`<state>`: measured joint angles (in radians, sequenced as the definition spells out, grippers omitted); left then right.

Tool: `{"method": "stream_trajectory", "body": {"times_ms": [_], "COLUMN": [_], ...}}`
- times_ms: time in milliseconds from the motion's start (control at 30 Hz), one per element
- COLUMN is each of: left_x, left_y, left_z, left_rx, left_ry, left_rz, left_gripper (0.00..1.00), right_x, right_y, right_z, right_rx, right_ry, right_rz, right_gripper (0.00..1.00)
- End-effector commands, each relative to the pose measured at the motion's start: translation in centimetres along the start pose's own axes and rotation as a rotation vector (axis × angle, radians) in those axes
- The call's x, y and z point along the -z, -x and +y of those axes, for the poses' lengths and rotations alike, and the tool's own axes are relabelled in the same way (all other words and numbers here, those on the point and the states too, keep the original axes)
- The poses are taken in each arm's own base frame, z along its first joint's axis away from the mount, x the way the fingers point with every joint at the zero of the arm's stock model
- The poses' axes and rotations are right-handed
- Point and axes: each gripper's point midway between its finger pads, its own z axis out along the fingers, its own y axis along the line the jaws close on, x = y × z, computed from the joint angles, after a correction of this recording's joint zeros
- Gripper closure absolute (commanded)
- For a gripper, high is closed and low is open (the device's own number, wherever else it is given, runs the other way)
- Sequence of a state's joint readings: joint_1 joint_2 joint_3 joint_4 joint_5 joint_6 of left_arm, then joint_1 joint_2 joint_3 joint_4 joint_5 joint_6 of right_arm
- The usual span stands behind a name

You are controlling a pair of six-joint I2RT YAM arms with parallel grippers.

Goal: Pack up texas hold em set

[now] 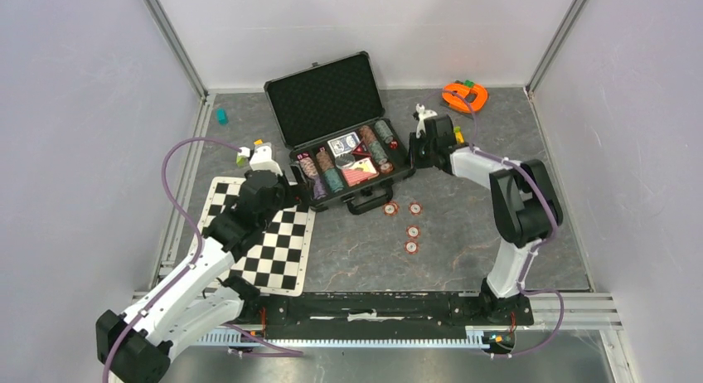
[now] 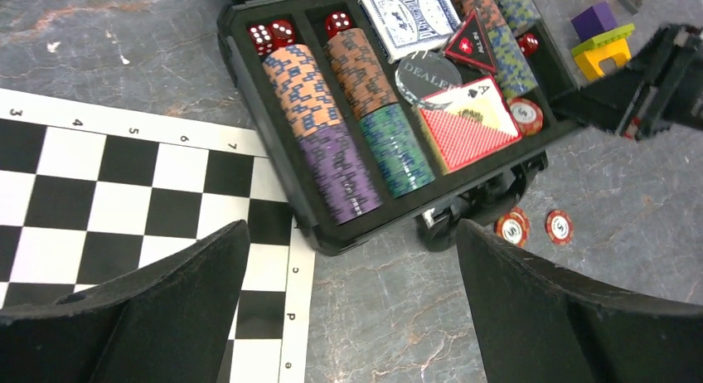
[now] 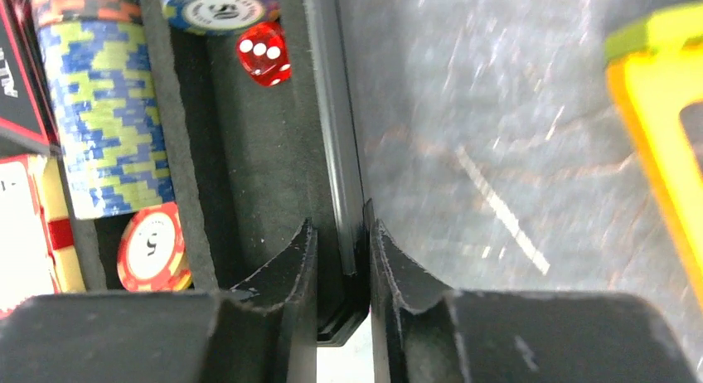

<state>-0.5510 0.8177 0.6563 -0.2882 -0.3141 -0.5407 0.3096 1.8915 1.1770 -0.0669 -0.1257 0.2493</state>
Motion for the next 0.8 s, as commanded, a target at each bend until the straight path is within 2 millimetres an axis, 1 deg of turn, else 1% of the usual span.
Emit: {"method": "stream_trajectory", "body": {"times_ms": [0,100,233,300,367,500,533,600,667,700,733,767], "left_x": [-1.2,-1.8,-1.9,-2.0,-2.4,-3.0,-3.0,-3.2,-3.6,-3.8,-4.1,-4.3], "left_y": [0.2,-0.5,-0.5,-0.6,-1.2,-1.8,-1.8,-1.9,-2.2,-2.2,-2.3,-2.4], "left_z": [-1.4,-1.6,-2.3,-3.3,-4.4,-6.8,-7.5,-8.6,-9.7,-10.2,-10.6,-11.0], "left_rx": [0.005,-0.012,-0.036,-0.056,-0.078,-0.153,-0.167,-0.181,-0.195,-0.197,-0.197,-0.199], "left_ry": [-0.041,-0.046,-0.09,-0.137,-0.171,-0.234,-0.26,-0.295,-0.338,-0.35,-0.356,-0.369], "left_rz": [0.011,0.04,0.041,0.051,0.082,0.102,0.103,0.113,0.141,0.149,0.154,0.157], "left_gripper": [0.0,0.0,0.01,0.03,0.04,0.05,0.05,0.06,0.07,0.07,0.08,0.08], "right_x": [3.2,4.3,5.7,6.3,6.6,7.8,8.1,8.9,9.6,9.8,9.8,9.8], "right_y": [-7.1,-8.8,-10.1,-10.8,-11.6,-13.1,-13.2,-13.2,-12.4,-11.8,-11.0,-10.2], "right_z": [4.4,4.7,5.7,6.7,8.0,10.9,11.3,11.9,12.1,11.7,11.0,10.1], "right_rx": [0.055,0.057,0.075,0.087,0.104,0.136,0.143,0.163,0.205,0.23,0.254,0.28], "right_ry": [0.1,0.102,0.127,0.164,0.202,0.278,0.294,0.315,0.324,0.302,0.252,0.2], "right_rz": [0.157,0.173,0.169,0.177,0.196,0.225,0.223,0.214,0.189,0.181,0.169,0.153], "right_gripper": [0.82,0.87,0.89,0.89,0.91,0.91,0.91,0.89,0.84,0.79,0.71,0.66]}}
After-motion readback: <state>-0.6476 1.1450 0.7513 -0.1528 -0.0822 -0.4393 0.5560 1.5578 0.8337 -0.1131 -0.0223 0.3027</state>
